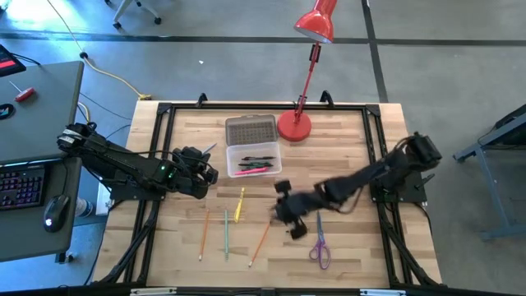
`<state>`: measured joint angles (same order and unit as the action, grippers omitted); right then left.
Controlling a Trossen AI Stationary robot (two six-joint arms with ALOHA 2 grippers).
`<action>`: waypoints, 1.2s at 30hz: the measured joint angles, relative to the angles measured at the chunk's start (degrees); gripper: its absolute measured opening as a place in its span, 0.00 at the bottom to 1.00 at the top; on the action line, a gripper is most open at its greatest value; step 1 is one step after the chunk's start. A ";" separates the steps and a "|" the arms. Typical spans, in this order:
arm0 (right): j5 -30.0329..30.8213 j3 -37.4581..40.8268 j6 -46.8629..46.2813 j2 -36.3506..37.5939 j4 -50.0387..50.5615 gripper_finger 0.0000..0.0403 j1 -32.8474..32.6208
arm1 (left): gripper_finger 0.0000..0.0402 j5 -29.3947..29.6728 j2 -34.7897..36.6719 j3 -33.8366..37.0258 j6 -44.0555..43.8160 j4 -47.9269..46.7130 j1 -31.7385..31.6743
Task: Pick & place school supplies into a supply box
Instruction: Put the green crayon into the black supply box
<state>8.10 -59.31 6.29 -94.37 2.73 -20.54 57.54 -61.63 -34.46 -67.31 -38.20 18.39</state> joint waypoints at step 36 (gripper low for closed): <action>10.59 17.40 -19.76 -7.98 -14.90 0.24 -11.71 | 0.08 -0.13 0.00 -0.02 3.03 5.62 0.00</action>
<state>18.70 -41.91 -13.47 -102.35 -12.17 -32.25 57.41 -61.63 -34.48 -64.28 -32.58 18.39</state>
